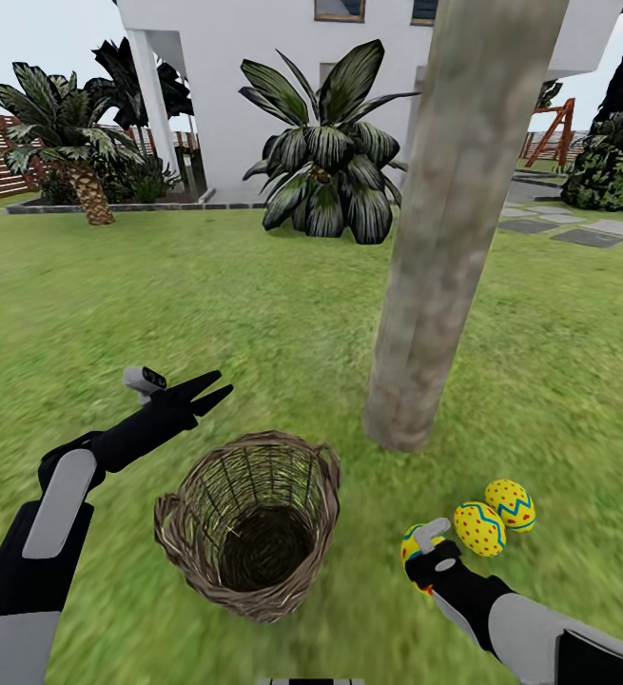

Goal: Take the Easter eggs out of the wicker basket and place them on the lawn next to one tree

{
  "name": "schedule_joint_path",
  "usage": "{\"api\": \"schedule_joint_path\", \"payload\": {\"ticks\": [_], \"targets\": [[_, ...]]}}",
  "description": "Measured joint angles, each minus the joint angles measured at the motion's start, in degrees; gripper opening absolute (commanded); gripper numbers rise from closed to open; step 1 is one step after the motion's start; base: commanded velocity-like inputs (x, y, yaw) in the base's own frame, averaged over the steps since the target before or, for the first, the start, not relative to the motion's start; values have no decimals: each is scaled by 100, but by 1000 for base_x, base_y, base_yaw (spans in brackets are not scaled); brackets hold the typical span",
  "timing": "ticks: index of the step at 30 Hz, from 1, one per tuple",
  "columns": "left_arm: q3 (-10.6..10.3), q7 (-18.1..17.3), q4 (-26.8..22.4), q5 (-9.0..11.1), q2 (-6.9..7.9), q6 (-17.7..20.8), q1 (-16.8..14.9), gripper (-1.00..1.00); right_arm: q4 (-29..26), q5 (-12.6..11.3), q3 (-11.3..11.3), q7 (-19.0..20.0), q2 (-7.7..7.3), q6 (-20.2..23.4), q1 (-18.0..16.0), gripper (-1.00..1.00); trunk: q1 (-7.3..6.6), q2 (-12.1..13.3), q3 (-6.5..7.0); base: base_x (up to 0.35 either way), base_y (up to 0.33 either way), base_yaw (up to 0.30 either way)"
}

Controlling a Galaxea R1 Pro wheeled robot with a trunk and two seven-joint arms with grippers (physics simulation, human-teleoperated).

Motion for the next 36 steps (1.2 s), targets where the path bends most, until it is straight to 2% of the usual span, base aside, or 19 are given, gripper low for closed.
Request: {"api": "schedule_joint_path", "payload": {"ticks": [10, 13, 34, 36], "targets": [[-1, -63, 0, 4, 0, 0, 5, 100, 3, -2, -21, -135, -21, -1, -47, -100, 1, 0, 0, 85, 0, 0], [0, -200, 2, 0, 0, 1, 8, 100, 3, -2, -30, -141, -39, -3, -47, -100, 1, 0, 0, 0, 0, 0], [-8, -240, 9, -14, -7, -1, 9, 100, 3, -8, -41, -157, -42, -11, -317, -100, 55, -28, -465, 0, 0, 0], [-9, -240, 9, -16, -7, -1, 9, 100, -5, -3, -43, -159, -42, -149, -327, -100, 60, -30, -509, 0, 0, 0]]}}
